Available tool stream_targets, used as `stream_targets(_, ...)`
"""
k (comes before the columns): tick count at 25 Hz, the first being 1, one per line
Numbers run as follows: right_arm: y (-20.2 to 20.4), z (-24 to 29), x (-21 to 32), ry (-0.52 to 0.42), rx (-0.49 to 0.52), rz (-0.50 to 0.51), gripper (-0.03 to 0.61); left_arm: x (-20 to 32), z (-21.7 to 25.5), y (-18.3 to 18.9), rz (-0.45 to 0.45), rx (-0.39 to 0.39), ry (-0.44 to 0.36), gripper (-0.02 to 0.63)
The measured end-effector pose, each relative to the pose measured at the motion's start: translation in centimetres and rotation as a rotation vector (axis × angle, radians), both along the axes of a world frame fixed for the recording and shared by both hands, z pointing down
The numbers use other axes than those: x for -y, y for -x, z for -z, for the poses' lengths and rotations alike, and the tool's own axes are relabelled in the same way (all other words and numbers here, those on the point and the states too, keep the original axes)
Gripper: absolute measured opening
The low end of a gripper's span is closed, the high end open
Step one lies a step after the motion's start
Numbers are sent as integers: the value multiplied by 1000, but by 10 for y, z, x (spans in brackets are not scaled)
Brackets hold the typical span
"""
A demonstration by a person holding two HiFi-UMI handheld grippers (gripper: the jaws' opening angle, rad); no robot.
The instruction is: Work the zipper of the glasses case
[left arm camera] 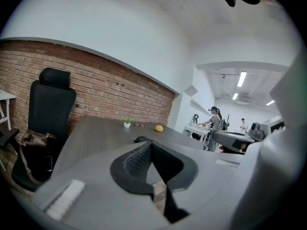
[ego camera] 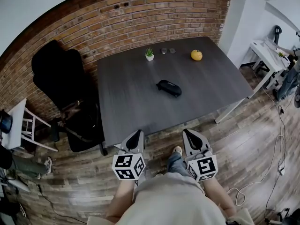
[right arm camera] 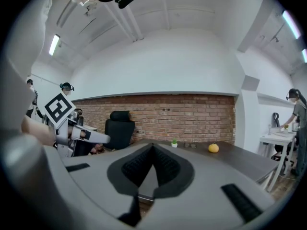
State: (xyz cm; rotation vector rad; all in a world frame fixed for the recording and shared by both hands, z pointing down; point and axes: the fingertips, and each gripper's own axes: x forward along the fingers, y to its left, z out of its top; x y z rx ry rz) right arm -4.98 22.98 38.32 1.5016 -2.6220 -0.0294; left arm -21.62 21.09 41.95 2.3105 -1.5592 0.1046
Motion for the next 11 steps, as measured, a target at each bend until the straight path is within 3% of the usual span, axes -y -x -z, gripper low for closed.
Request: stream_targets(11, -3, 3, 5, -12, 7, -2, 0, 3, 1, -3, 0, -19, -4, 9)
